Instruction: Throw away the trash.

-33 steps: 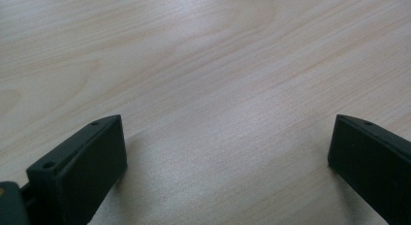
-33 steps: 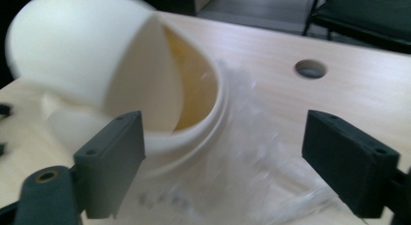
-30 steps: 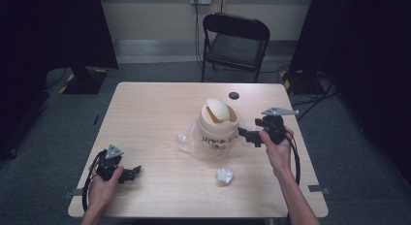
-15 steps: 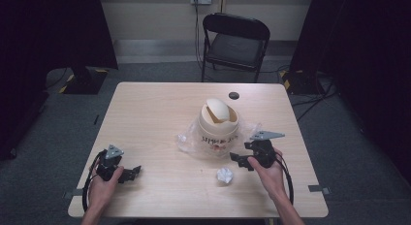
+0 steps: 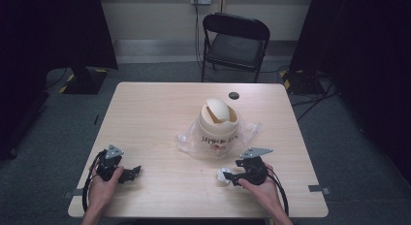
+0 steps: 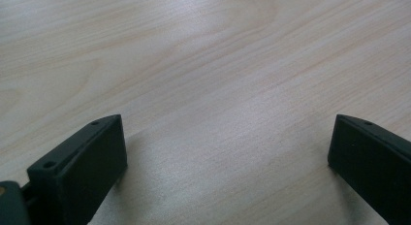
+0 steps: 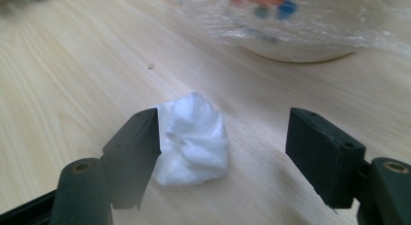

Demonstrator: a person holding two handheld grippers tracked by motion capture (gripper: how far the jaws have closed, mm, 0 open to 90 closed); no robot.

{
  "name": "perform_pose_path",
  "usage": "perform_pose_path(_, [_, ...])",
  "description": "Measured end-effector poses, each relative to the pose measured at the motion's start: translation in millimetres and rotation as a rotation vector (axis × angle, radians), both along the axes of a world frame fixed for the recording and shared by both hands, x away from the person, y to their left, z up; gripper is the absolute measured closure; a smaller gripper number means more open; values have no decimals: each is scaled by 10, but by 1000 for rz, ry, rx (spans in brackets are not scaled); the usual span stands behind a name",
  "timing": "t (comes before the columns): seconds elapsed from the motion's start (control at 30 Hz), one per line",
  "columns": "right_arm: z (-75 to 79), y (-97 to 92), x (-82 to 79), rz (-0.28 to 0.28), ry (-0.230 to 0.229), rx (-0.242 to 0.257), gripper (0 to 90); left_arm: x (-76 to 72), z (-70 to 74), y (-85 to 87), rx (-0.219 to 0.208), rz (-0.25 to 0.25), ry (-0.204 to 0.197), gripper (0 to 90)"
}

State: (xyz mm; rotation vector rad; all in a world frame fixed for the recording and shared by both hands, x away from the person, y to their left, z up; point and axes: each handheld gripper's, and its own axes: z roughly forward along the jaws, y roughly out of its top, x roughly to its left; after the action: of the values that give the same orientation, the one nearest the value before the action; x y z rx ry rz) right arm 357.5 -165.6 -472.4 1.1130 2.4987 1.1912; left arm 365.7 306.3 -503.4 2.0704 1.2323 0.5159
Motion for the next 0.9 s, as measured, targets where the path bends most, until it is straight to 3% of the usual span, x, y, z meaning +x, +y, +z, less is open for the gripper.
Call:
perform_pose_path(0.1, [13,31,-26,18,-8,6,268,-1,-1,-1,-1,2,-1,0])
perform_pose_path(0.23, [13,136,-104,71,-32,-9,187,-1,-1,-1,-1,1,-1,0])
perform_pose_path(0.37, [-34,168,-118,83,-34,-34,201,-1,-1,-1,-1,2,-1,0])
perform_pose_path(0.4, [-71,181,-105,83,-31,-57,241,-1,0,0,0,1,0,0])
perform_pose_path(0.5, [-88,193,-107,72,-27,-63,259,0,0,0,0,1,0,0])
perform_pose_path(0.6, [-112,210,-114,75,-36,-89,392,0,0,-1,-1,1,0,0])
perform_pose_path(0.73, [-119,205,-111,72,-44,-104,478,0,-1,-3,-3,3,0,0])
perform_pose_path(0.77, [-125,202,-108,65,-47,-120,536,-1,-1,-3,-3,3,0,0])
perform_pose_path(0.9, [-126,194,-99,66,-44,-111,615,-1,0,-1,0,1,0,0])
